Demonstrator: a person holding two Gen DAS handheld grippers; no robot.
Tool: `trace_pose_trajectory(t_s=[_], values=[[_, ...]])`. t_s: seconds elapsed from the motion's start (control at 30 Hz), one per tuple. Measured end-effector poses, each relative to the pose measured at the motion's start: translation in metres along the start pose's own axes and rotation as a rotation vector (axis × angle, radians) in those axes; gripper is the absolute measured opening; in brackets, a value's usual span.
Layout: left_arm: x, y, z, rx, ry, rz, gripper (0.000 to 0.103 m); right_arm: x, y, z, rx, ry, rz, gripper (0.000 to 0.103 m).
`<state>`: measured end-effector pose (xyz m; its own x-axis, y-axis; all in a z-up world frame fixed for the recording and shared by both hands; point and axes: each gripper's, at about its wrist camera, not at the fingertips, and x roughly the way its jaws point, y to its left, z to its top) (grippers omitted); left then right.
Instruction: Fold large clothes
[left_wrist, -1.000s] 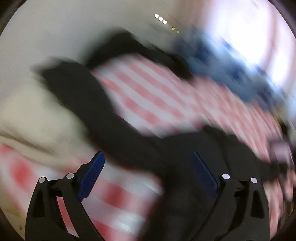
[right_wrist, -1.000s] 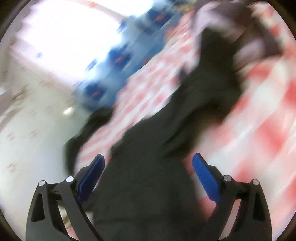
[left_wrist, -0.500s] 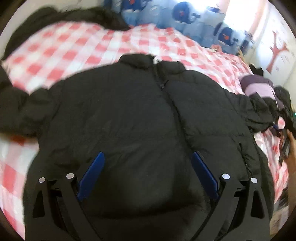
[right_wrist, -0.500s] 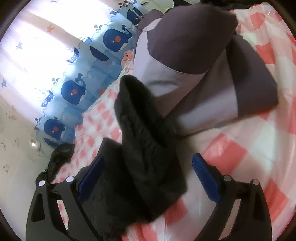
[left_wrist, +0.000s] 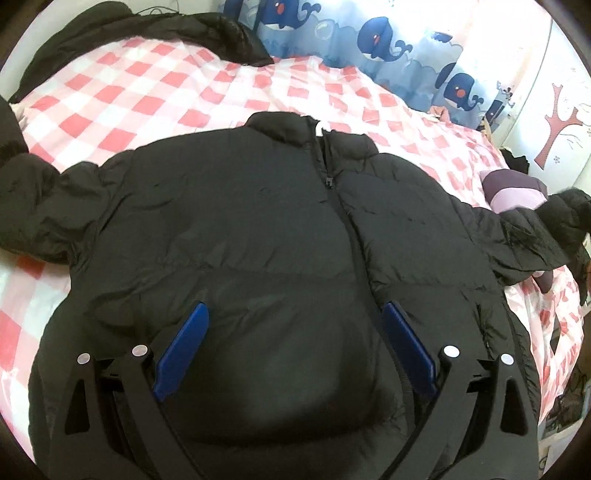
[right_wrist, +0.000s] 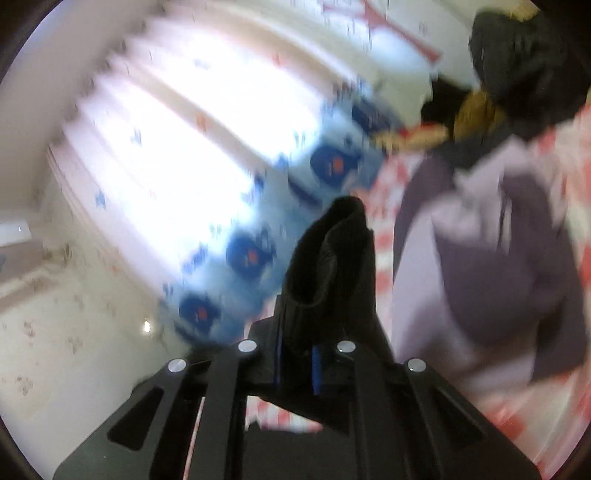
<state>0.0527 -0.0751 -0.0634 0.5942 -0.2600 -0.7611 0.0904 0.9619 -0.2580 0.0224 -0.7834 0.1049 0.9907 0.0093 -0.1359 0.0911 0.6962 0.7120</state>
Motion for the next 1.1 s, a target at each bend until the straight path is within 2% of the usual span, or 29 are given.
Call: trace_pose_trajectory(t_s=[0.1,0.13,0.2,0.23,0.27,0.3,0.37,0.43,0.5,0.57,0.63,0.83,1.1], values=[[0.001,-0.001,-0.002,0.003,0.002,0.005,0.091,0.001,-0.023,0.01,0.017,0.043,-0.107,0.012],[0.001,-0.002,-0.003,0.008,0.001,0.008,0.091,0.002,-0.034,0.009,0.037,0.074,-0.111,0.012],[0.001,-0.003,-0.004,0.011,0.0,0.01,0.092,0.012,-0.061,0.003,0.113,0.153,-0.171,0.014],[0.002,-0.003,-0.004,0.011,0.001,0.012,0.092,0.014,-0.073,-0.001,0.152,0.173,-0.186,0.031],[0.002,-0.003,-0.004,0.012,0.002,0.013,0.092,0.014,-0.081,-0.004,0.175,0.178,-0.194,0.053],[0.003,-0.003,-0.005,0.012,0.003,0.015,0.092,0.012,-0.09,-0.008,0.2,0.172,-0.21,0.059],[0.004,-0.003,-0.005,0.011,0.006,0.017,0.092,0.011,-0.102,-0.012,0.22,0.169,-0.181,0.059],[0.004,-0.003,-0.005,0.01,0.006,0.017,0.092,0.014,-0.101,-0.012,0.205,0.175,-0.193,0.058],[0.004,-0.003,-0.005,0.011,0.005,0.018,0.092,0.015,-0.097,-0.012,0.175,0.179,-0.206,0.052],[0.003,-0.003,-0.005,0.013,0.003,0.019,0.092,0.013,-0.092,-0.012,0.141,0.182,-0.213,0.019],[0.002,-0.003,-0.005,0.016,-0.009,0.027,0.092,0.008,-0.086,-0.011,0.117,0.159,-0.208,0.014],[-0.005,-0.004,-0.004,0.037,-0.048,0.058,0.092,-0.008,-0.044,-0.007,0.11,0.091,-0.104,0.011],[-0.029,-0.009,-0.003,0.09,-0.137,0.11,0.092,-0.008,0.071,-0.011,0.055,0.047,0.077,0.011]])
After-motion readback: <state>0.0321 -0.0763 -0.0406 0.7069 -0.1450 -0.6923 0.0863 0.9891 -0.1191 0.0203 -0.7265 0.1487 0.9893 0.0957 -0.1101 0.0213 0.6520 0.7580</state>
